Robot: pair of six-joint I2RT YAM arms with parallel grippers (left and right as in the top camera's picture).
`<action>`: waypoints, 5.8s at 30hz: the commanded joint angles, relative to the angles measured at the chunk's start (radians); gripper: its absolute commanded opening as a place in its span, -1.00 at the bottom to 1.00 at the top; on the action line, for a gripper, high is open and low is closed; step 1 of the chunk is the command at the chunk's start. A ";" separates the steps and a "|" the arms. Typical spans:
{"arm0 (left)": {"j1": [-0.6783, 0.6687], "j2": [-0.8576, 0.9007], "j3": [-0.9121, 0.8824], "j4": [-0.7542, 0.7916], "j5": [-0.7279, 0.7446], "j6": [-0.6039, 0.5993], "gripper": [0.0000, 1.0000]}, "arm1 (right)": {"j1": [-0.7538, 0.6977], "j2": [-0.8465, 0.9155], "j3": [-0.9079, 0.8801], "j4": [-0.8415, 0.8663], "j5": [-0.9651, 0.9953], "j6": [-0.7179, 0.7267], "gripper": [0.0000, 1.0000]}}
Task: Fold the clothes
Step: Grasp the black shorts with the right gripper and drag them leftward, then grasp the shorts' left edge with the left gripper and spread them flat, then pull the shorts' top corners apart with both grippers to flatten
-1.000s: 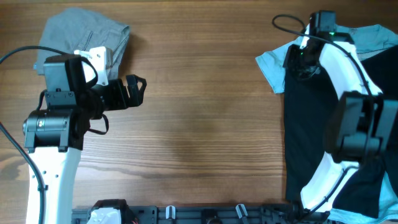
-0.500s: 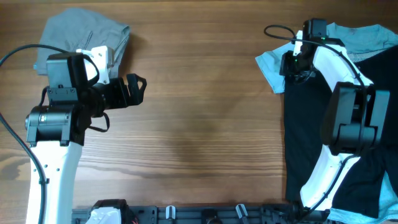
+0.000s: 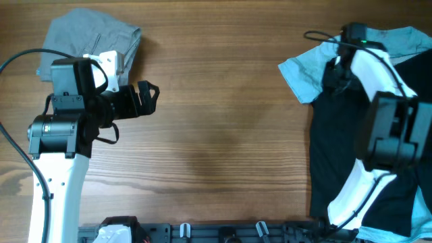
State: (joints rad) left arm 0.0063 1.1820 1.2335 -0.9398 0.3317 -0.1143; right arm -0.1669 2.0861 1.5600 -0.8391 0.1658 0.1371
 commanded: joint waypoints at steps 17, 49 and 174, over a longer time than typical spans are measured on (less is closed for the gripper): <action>0.261 -0.266 0.140 0.074 0.016 0.002 0.99 | 1.067 -0.455 0.071 -0.044 -0.262 -0.102 0.57; -0.386 0.894 0.107 0.288 0.127 0.365 -0.25 | 0.486 -0.692 0.111 -0.176 -0.188 0.207 0.60; 0.041 0.436 0.038 -0.050 -0.161 0.085 -0.35 | 0.225 -0.473 -0.236 -0.296 -0.422 0.074 0.87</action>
State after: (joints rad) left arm 0.0486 1.6062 1.3449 -1.0191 0.1646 -0.0349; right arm 0.0525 1.6276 1.3506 -1.0637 -0.1532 0.1318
